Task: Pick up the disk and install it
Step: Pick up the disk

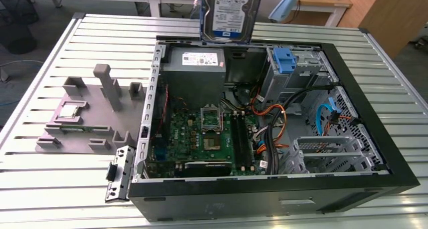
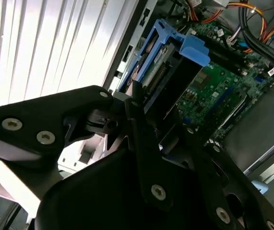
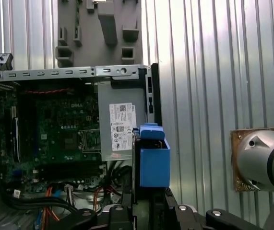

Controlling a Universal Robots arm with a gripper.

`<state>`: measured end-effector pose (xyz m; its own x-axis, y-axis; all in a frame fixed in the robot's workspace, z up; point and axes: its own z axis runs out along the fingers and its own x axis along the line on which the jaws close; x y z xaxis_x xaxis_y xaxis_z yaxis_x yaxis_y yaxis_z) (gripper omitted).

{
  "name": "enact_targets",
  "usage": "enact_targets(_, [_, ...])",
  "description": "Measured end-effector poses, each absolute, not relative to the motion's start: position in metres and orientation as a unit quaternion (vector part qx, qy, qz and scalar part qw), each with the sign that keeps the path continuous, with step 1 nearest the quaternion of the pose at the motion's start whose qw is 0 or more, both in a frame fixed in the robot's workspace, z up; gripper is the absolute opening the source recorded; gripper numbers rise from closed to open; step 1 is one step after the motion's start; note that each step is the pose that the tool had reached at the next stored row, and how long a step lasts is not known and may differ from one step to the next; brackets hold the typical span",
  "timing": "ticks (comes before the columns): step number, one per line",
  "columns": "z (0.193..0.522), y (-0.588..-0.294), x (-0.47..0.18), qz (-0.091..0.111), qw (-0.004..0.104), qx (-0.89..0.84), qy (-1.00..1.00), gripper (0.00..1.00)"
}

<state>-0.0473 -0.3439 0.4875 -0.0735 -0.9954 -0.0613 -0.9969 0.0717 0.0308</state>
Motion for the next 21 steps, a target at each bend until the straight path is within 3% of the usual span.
enact_targets(21, [0.485, -0.376, -0.025, 0.032, 0.012, -0.680, 0.732, 0.35])
